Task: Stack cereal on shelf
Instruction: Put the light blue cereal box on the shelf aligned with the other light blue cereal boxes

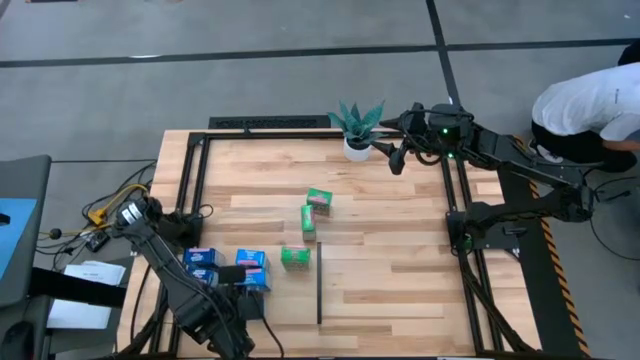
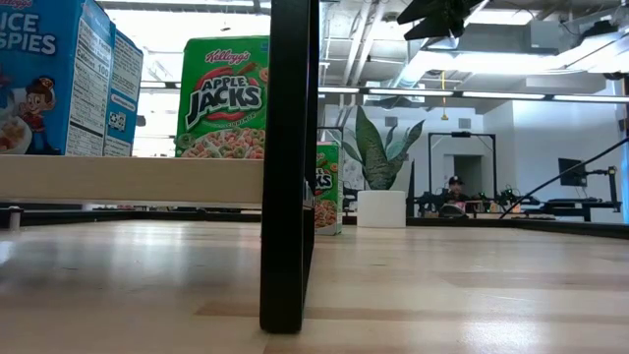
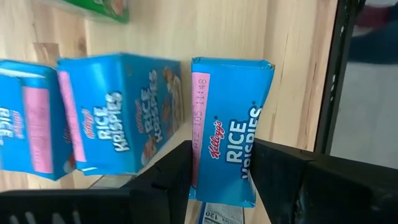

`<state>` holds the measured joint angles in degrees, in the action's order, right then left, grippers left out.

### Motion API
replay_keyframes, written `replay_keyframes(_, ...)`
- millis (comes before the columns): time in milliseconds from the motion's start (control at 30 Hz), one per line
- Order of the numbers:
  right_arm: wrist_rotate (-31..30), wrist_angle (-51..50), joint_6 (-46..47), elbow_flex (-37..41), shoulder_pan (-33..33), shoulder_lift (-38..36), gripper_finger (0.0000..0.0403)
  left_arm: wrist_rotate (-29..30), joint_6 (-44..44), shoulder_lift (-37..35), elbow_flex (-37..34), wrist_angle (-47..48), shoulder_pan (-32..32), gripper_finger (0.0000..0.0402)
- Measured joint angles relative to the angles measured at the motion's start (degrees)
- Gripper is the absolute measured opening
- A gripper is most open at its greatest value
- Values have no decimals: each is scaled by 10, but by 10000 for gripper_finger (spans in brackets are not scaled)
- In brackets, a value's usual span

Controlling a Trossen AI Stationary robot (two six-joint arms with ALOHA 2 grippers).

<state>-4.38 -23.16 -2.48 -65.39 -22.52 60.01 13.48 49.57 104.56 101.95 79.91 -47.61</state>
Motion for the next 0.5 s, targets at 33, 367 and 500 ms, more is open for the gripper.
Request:
replay_keyframes(33,0,0,0,0,0,0,317,-6,-4,3,0,3,-1,137)
replay_keyframes(367,0,0,7,0,0,0,317,-7,12,17,-2,9,-2,137)
replay_keyframes(500,0,0,9,0,0,0,317,-9,26,17,-2,16,-2,138)
